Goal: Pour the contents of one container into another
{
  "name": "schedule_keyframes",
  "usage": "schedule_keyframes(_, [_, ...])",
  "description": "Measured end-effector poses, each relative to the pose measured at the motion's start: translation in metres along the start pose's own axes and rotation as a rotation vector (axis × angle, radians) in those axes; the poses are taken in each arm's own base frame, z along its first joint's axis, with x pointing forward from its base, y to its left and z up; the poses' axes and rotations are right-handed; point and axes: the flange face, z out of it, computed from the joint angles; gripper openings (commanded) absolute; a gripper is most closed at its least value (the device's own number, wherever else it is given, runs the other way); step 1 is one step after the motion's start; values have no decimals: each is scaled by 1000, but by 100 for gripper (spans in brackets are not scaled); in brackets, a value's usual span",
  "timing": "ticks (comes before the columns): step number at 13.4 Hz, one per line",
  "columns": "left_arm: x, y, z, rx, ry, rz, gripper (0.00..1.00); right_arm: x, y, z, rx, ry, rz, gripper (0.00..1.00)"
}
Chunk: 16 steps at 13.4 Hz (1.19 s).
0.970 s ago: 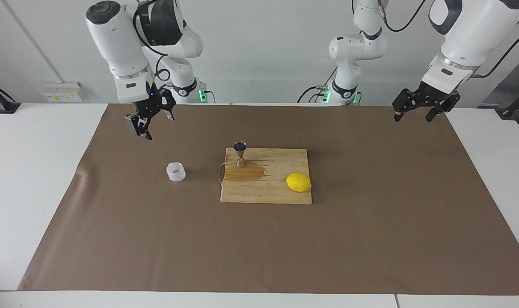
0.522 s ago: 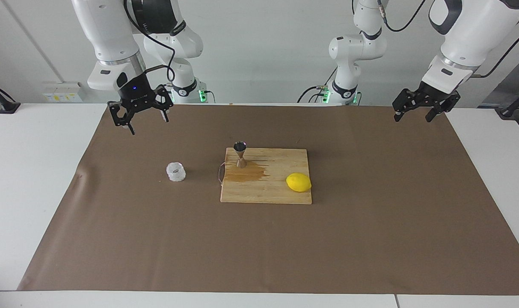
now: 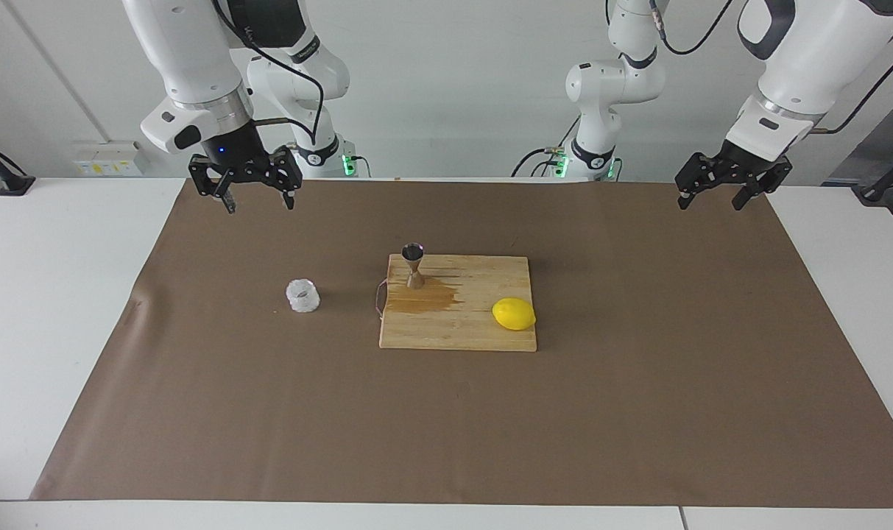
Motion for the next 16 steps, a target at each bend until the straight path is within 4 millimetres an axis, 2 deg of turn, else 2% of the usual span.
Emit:
schedule_keyframes(6, [0,0,0,0,0,0,100,0,2,0,0,0,13,100])
schedule_keyframes(8, [0,0,0,0,0,0,100,0,4,0,-1,0,64,100])
schedule_keyframes(16, [0,0,0,0,0,0,100,-6,40,-2,-2,-32,152,100])
